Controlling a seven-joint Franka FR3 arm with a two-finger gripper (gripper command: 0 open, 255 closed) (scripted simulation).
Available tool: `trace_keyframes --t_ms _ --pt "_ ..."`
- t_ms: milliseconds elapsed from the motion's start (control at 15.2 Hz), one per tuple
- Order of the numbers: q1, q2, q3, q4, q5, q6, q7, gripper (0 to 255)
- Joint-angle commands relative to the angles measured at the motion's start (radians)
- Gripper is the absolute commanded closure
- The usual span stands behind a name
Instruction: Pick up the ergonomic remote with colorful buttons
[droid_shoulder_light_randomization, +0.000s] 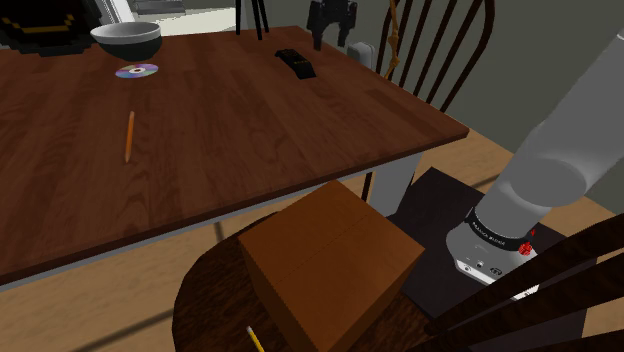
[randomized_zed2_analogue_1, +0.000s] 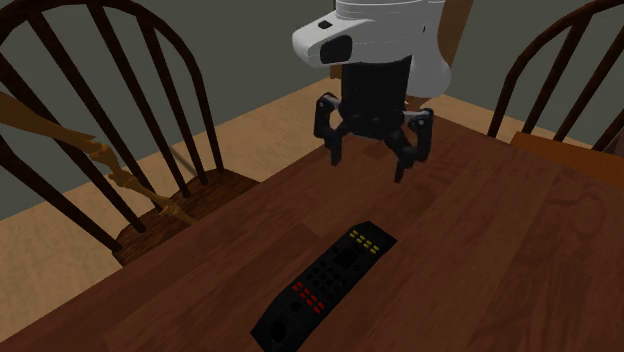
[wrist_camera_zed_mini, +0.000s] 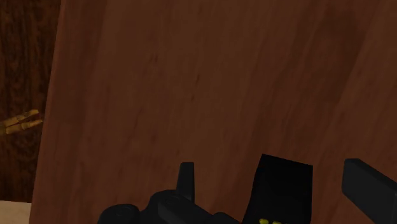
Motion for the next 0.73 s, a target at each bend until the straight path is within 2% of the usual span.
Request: trace_keyframes --t_ms 0,330,660 --pt "0.001 0.087 0.003 0.084 -0.013 0.001 0.023 0" --pt "0.013 0.313 0.006 0.356 -0.046 -0.052 0.082 0" --pt "0.029 0.569 -0.001 0.712 -0.073 -0.160 0.127 0"
